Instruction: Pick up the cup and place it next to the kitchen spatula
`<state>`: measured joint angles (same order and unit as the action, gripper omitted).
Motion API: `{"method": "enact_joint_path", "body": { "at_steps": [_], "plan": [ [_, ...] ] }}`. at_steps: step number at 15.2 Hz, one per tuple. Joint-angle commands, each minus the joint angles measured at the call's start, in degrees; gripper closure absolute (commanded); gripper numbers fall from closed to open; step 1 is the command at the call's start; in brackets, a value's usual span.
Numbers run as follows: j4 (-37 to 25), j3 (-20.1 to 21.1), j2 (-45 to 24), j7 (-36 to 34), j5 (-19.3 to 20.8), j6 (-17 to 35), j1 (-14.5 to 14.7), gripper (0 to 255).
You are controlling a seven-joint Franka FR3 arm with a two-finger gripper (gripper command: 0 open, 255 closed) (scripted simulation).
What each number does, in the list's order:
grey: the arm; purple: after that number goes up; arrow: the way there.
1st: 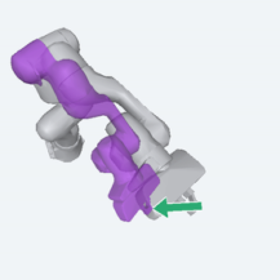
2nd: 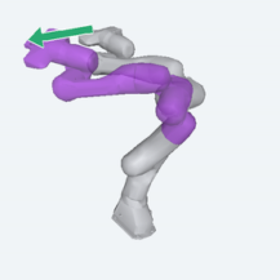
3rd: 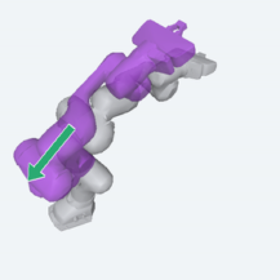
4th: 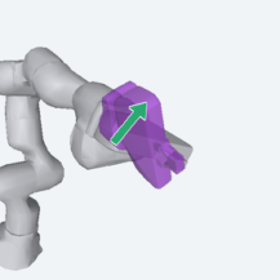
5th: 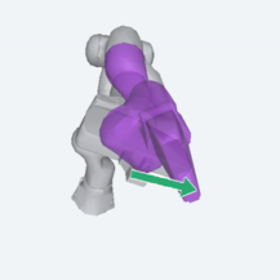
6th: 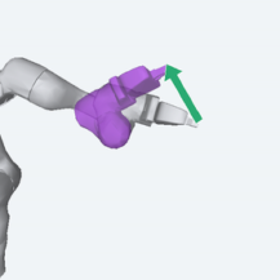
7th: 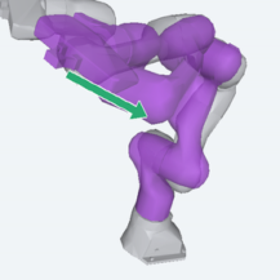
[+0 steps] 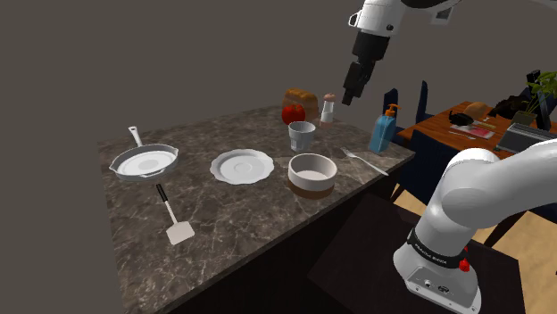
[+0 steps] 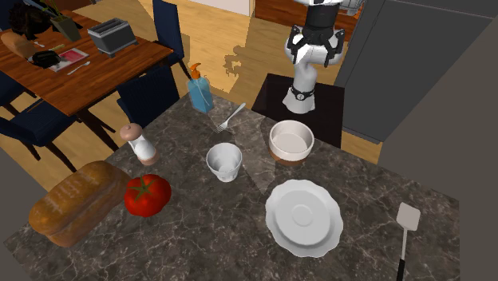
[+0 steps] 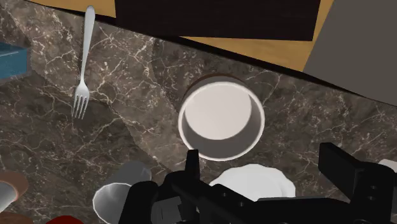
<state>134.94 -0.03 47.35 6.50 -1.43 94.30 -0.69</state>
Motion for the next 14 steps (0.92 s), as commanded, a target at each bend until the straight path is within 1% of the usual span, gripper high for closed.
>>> {"method": "enact_joint_path", "body": {
  "at_steps": [1,8,14],
  "plan": [
    [0.0,0.0,0.0,0.0,0.0,0.0,0.0,0],
    [0.61,-1.66,-11.68,3.11,3.45,11.28,-1.17,0],
    [-1.82,-2.96,-23.39,5.12,6.13,19.88,-2.23,0]
  ]
}}
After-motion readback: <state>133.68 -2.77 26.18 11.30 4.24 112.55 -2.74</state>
